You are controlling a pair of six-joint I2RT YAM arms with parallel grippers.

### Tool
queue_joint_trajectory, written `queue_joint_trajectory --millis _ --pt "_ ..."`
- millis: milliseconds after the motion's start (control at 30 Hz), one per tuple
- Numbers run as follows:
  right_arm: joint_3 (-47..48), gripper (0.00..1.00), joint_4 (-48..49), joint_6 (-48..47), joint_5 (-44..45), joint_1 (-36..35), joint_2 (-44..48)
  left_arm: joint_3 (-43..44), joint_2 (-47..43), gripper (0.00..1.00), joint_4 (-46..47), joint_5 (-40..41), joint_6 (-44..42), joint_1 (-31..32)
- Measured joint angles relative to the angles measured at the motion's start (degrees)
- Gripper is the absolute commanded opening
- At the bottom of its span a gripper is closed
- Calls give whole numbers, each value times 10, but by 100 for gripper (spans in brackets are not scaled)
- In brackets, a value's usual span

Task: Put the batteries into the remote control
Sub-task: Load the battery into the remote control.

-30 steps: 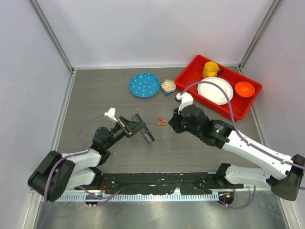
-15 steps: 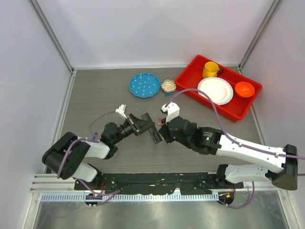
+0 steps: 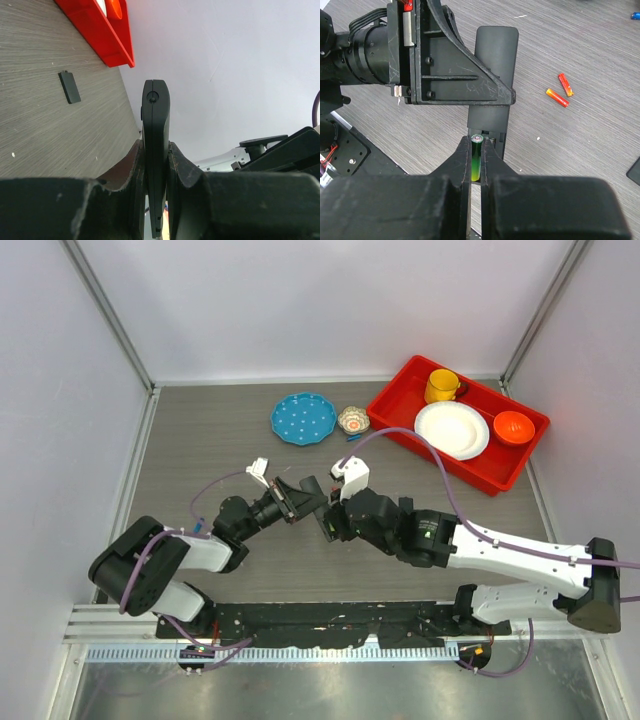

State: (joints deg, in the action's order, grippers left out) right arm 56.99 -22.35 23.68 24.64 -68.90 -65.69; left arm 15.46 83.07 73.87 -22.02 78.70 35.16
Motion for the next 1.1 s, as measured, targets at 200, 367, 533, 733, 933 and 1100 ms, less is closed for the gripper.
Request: queue_joint_trajectory --millis 200,367,533,733,933,1100 --pt "0 1 9 0 11 -2 -22 0 5 0 0 0 2 2" --pt "-3 1 10 0 19 -4 -30 0 5 0 0 1 3 3" --pt "-7 1 12 1 26 -4 -32 0 5 0 0 2 4 4" --pt "-16 1 14 3 29 -5 -41 1 5 0 0 6 4 4" --pt "-17 1 16 5 32 -9 -43 1 5 0 0 10 4 5" --pt "-17 1 18 12 32 -12 -43 1 5 0 0 12 4 5"
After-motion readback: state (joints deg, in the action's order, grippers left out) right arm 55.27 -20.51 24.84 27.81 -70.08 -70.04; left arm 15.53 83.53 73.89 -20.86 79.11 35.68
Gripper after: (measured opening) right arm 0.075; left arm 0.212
